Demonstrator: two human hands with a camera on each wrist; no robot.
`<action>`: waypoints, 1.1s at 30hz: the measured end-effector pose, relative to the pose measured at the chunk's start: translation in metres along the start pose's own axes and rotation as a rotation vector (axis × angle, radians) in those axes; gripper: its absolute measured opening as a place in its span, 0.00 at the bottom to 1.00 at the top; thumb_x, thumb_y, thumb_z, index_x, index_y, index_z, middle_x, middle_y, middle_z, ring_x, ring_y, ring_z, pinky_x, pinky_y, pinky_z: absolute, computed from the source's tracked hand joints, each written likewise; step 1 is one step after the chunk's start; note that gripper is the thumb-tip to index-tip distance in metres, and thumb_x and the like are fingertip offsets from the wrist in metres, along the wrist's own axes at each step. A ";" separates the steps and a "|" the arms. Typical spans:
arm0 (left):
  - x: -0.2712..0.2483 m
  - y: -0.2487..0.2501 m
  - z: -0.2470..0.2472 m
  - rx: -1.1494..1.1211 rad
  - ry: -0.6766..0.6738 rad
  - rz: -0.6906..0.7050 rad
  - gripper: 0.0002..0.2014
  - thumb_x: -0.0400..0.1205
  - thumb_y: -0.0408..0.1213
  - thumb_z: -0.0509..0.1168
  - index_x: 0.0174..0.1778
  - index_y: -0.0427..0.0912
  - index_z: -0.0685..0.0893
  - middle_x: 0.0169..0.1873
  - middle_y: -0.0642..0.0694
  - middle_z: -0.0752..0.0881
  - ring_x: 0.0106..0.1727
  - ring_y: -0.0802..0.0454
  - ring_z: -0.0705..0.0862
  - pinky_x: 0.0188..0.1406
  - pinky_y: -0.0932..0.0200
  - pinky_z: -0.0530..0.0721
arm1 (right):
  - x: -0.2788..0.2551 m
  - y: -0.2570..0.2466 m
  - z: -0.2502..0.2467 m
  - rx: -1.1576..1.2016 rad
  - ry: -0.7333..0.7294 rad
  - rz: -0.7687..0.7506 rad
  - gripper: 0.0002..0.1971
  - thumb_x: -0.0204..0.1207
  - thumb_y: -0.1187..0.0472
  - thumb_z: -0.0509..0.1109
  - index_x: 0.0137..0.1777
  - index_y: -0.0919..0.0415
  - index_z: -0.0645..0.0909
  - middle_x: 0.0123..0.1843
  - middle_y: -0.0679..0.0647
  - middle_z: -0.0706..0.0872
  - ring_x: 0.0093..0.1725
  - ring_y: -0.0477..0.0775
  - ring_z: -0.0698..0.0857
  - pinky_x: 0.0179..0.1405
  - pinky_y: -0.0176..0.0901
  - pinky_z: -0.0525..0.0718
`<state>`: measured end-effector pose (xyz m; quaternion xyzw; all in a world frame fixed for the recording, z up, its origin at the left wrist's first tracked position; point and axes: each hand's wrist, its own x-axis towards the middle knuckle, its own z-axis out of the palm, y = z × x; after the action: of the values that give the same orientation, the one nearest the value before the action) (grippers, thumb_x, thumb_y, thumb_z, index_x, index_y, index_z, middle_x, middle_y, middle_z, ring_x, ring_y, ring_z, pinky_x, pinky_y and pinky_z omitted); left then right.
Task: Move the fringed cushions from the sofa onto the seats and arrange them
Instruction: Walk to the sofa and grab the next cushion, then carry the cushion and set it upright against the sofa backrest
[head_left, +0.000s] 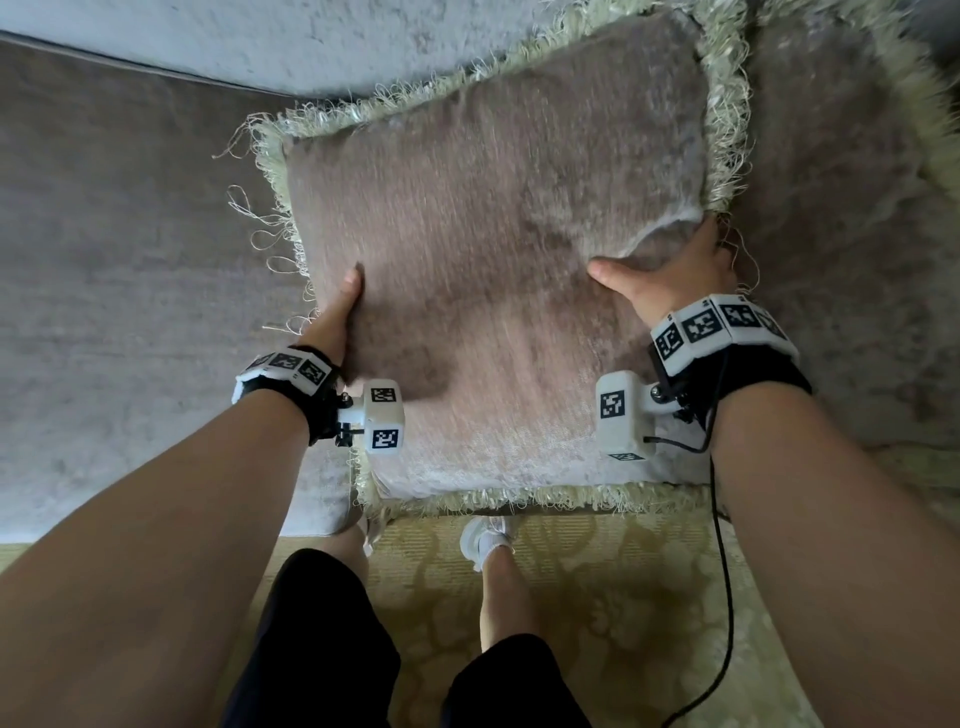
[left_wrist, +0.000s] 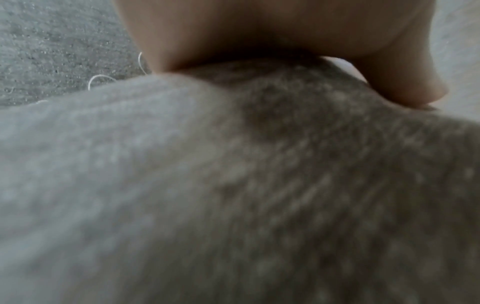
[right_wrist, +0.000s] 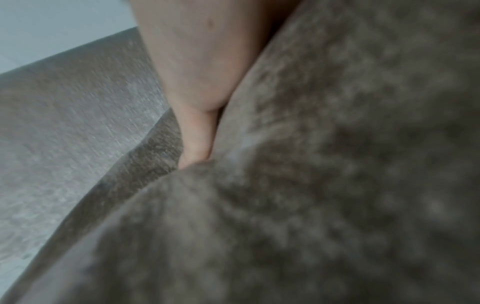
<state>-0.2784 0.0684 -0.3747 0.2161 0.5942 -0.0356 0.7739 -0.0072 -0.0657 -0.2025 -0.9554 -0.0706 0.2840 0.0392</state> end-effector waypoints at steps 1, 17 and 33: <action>-0.005 0.001 0.002 0.011 -0.033 -0.001 0.55 0.54 0.79 0.80 0.74 0.50 0.86 0.63 0.44 0.95 0.63 0.40 0.94 0.72 0.37 0.86 | -0.003 0.001 0.000 0.008 0.011 -0.003 0.66 0.57 0.32 0.80 0.86 0.53 0.42 0.86 0.60 0.53 0.84 0.65 0.56 0.78 0.67 0.58; -0.040 -0.008 0.004 -0.034 -0.006 0.107 0.38 0.74 0.67 0.78 0.71 0.42 0.86 0.59 0.43 0.96 0.57 0.44 0.96 0.62 0.45 0.93 | -0.027 0.022 0.002 0.062 0.041 -0.030 0.65 0.58 0.32 0.79 0.86 0.52 0.43 0.87 0.58 0.53 0.84 0.65 0.57 0.80 0.66 0.58; -0.186 0.018 -0.052 -0.109 0.310 0.348 0.71 0.36 0.75 0.86 0.79 0.48 0.80 0.67 0.43 0.91 0.65 0.37 0.91 0.68 0.30 0.88 | -0.125 0.025 -0.040 0.476 -0.069 -0.105 0.52 0.67 0.41 0.79 0.83 0.65 0.58 0.81 0.57 0.68 0.78 0.59 0.70 0.73 0.47 0.66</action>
<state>-0.3739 0.0669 -0.2061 0.2762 0.6609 0.1640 0.6782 -0.0859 -0.1111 -0.1044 -0.9040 -0.0525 0.3228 0.2753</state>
